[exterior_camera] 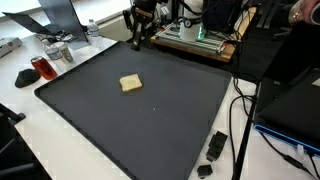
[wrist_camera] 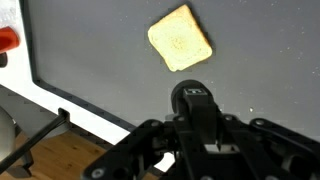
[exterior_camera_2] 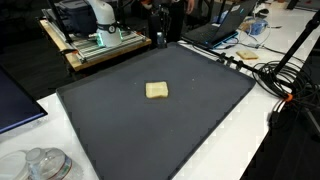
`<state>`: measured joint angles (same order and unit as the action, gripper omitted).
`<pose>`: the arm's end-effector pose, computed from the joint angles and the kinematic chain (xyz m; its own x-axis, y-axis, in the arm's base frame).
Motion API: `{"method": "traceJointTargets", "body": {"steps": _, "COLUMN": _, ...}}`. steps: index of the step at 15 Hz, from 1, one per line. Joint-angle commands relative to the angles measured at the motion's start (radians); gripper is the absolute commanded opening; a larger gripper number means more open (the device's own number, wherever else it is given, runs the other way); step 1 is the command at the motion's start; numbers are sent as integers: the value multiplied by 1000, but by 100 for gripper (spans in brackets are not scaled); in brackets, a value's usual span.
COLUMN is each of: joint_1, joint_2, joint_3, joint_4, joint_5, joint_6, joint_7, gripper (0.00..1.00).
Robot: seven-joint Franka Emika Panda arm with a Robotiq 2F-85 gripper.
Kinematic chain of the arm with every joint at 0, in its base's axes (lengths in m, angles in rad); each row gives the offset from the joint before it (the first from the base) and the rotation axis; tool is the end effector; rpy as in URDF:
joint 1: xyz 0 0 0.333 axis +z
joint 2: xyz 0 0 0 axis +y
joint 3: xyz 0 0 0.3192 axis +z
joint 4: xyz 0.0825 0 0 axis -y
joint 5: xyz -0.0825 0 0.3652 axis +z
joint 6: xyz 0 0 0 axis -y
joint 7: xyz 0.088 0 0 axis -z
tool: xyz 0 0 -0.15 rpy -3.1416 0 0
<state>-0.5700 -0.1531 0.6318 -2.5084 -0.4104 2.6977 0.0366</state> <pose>0.4811 0.0332 0.3342 0.8858 0.3996 0.2359 0.3072 -0.8861 0.3471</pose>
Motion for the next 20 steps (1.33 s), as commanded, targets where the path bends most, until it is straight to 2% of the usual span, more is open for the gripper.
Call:
{"method": "traceJointTargets", "body": {"steps": 1, "joint_1": -44, "joint_2": 134, "joint_3": 10, "joint_4": 66, "joint_5": -78, "joint_6": 0, "joint_7": 59, "gripper": 5}}
{"method": "traceJointTargets", "body": {"steps": 5, "joint_1": -57, "joint_2": 278, "joint_3": -20, "joint_4": 111, "joint_5": -99, "joint_6": 26, "joint_7": 47, "gripper": 5}}
{"method": "traceJointTargets", "body": {"steps": 9, "joint_1": -40, "joint_2": 397, "joint_3": -55, "joint_4": 177, "joint_5": -115, "joint_6": 33, "joint_7": 48, "gripper": 5}}
{"method": "traceJointTargets", "body": {"steps": 10, "joint_1": 143, "joint_2": 400, "joint_3": -238, "joint_4": 188, "joint_5": -32, "joint_6": 49, "joint_7": -16, "gripper": 5}}
{"method": "traceJointTargets", "body": {"steps": 11, "joint_1": 181, "joint_2": 423, "joint_3": -281, "joint_4": 204, "joint_5": 0, "joint_6": 56, "joint_7": -39, "gripper": 5}}
{"method": "traceJointTargets", "body": {"steps": 12, "joint_1": 250, "joint_2": 444, "joint_3": -359, "joint_4": 220, "joint_5": 31, "joint_6": 70, "joint_7": -63, "gripper": 5}}
{"method": "traceJointTargets", "body": {"steps": 15, "joint_1": 362, "joint_2": 500, "joint_3": -478, "joint_4": 256, "joint_5": 108, "joint_6": 84, "joint_7": -113, "gripper": 5}}
{"method": "traceJointTargets", "body": {"steps": 20, "joint_1": 480, "joint_2": 543, "joint_3": -589, "joint_4": 291, "joint_5": 115, "joint_6": 72, "joint_7": -127, "gripper": 5}}
